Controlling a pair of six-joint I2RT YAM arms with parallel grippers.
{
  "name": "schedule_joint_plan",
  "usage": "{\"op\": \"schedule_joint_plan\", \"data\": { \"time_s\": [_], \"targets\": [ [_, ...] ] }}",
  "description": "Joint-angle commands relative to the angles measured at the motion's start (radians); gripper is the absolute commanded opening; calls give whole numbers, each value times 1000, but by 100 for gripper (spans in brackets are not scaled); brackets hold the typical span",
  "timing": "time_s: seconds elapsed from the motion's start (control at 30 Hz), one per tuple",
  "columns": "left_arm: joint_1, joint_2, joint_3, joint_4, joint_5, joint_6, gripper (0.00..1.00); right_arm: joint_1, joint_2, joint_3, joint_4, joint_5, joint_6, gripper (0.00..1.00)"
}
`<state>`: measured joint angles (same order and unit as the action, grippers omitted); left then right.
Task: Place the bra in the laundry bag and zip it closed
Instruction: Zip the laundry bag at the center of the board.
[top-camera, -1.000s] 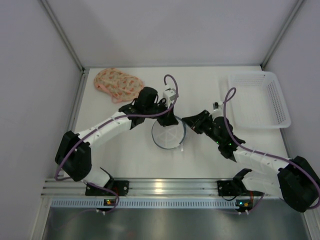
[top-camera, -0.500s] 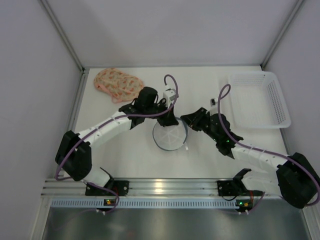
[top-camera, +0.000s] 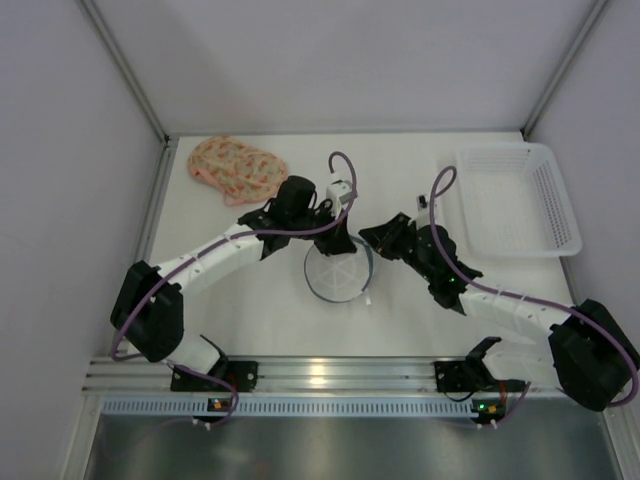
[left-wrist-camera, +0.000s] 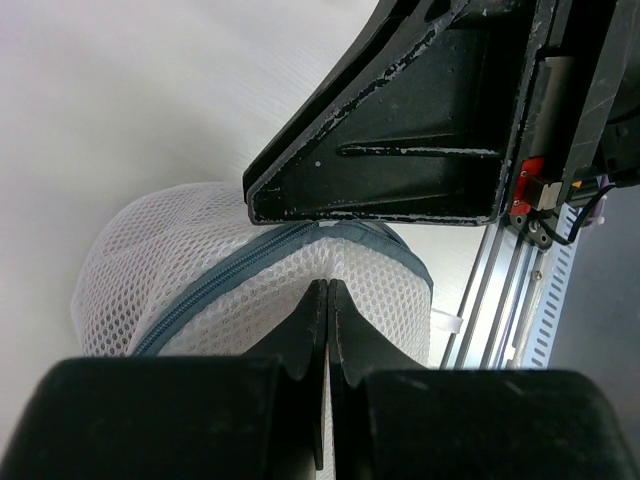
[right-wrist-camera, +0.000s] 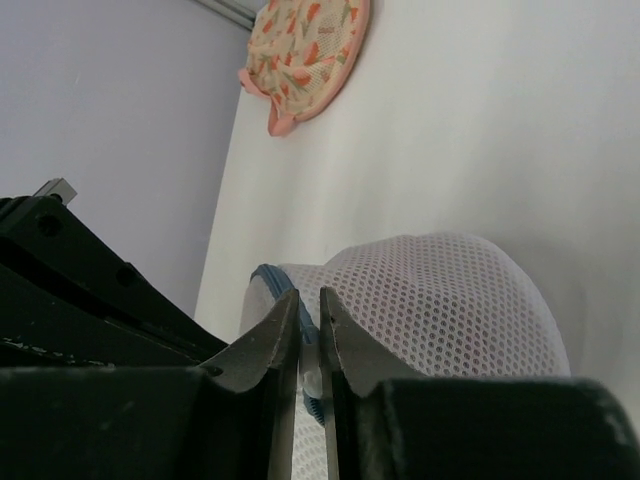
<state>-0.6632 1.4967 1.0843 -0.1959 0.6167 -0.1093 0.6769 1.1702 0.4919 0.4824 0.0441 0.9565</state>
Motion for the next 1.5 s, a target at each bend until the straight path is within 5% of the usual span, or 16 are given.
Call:
{"op": "schedule_joint_plan", "data": {
  "time_s": [0.0, 0.1, 0.43, 0.73, 0.87, 0.93, 1.07, 1.23, 1.47],
  "targets": [
    [-3, -27, -6, 21, 17, 3, 0, 15, -30, 48, 21, 25, -27, 11],
    [-3, -26, -4, 21, 15, 3, 0, 19, -23, 50, 16, 23, -27, 0],
    [4, -15, 63, -23, -172, -85, 0, 21, -55, 56, -47, 88, -158, 0],
    [5, 4, 101, -13, -390, -405, 0, 21, -127, 14, -36, 158, -226, 0],
    [-4, -25, 115, -19, -298, -319, 3, 21, -106, 23, -25, 138, -252, 0],
    [-6, -70, 114, -17, -352, -268, 25, 21, -98, 27, -16, 129, -265, 0],
    [-6, -115, 137, -49, -489, -130, 28, 23, -75, 37, -11, 122, -266, 0],
    [-6, -95, 173, -73, -477, 9, 58, 21, -61, 50, -10, 112, -269, 0],
    [-6, 20, 187, -76, -328, 382, 61, 21, -57, 45, 8, 86, -283, 0]
  ]
}}
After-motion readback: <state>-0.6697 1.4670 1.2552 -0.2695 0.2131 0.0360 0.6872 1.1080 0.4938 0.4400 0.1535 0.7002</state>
